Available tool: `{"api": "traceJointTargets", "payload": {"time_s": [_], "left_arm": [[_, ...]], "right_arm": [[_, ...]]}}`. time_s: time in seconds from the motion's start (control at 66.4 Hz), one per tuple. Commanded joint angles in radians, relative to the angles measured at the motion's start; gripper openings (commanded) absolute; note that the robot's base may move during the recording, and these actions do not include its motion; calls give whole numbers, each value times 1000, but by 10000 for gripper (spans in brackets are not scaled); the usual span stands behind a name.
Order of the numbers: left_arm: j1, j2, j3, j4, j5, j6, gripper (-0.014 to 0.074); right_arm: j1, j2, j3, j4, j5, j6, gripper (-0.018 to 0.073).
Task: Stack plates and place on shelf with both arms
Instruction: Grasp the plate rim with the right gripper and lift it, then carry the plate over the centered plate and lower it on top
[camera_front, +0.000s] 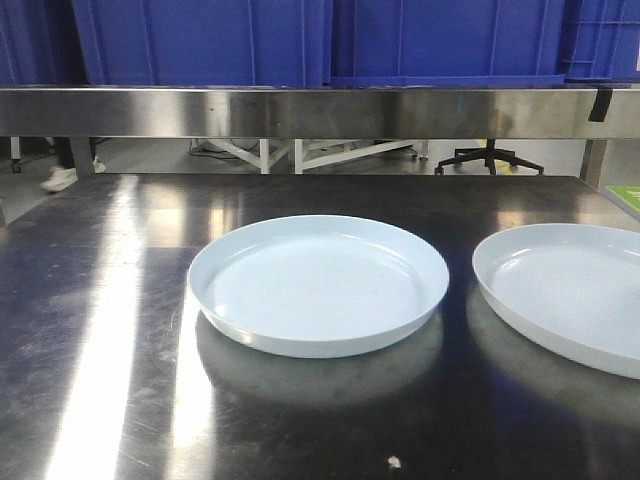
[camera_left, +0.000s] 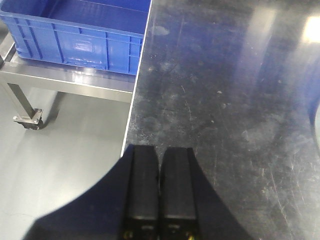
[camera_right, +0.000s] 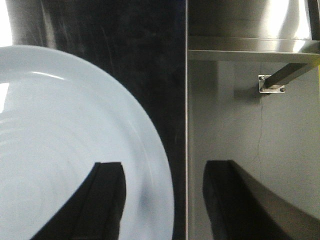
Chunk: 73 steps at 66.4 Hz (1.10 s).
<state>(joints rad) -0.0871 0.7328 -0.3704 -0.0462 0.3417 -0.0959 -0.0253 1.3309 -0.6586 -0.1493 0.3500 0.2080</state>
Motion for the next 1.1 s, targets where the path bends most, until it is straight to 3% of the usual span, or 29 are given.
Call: {"api": "traceJointTargets", "payload": {"time_s": [0.0,0.316,0.407,0.542,0.602,0.919,1.084], "left_arm": [[4,-4,-28,1,-74,-9,83],[4,-4,-28,1,-74,-9,83],[4,-4,-28,1,-75,-9,83],[4,-4,-28,1,-75,-9,83],[4,-4,-28,1,-75,-9,83],[4,-4,-28,1,-77,-9,83],[4,-4,-28,1,-77,-9,83]], "right_arm": [[-6,-8,-31,-16,-55,-1,468],[-6,51,-31,-16,-48,-1,443],[-6,53,-30,-16,-49,-1,322],[-6,53,-31,-16,-47,-1,34],[-6,49,-42,-17,-41,-1,71],[-6,-91,-185,-16,45,-1,57],[26,-128,-247,49,60,-1,57]]}}
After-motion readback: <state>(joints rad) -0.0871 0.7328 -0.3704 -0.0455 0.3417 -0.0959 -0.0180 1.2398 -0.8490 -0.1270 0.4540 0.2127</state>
